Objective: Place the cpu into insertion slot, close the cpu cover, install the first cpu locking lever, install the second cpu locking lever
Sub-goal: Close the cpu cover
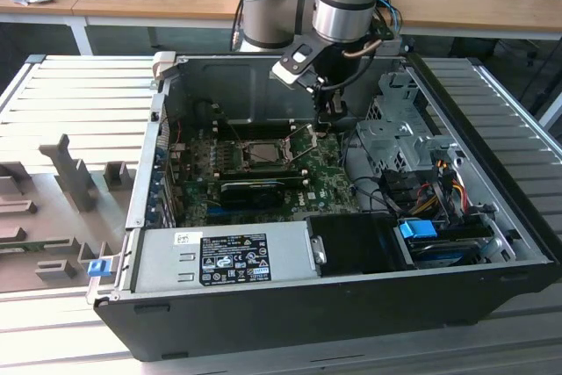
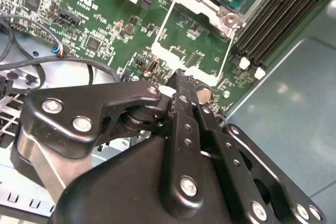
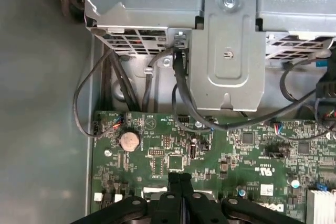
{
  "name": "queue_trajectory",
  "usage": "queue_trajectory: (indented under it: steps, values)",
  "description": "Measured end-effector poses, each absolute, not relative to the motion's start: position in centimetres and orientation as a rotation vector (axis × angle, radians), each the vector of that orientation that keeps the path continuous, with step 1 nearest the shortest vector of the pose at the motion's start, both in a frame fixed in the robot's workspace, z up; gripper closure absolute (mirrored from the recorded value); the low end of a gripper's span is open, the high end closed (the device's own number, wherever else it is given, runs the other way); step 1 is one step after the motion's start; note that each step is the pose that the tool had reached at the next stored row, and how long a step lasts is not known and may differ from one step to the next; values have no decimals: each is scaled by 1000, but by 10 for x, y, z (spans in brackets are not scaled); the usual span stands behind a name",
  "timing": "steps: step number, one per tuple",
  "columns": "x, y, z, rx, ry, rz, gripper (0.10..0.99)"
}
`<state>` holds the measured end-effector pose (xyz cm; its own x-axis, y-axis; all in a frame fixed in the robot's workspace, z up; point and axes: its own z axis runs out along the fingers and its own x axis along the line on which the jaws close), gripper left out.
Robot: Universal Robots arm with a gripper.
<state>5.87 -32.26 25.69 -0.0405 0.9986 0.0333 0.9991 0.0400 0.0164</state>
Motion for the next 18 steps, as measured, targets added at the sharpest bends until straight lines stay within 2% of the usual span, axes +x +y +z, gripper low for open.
queue_trajectory:
  steps: [18]
  values:
    - [59,-323,245,-2141,-2273,-63,980]
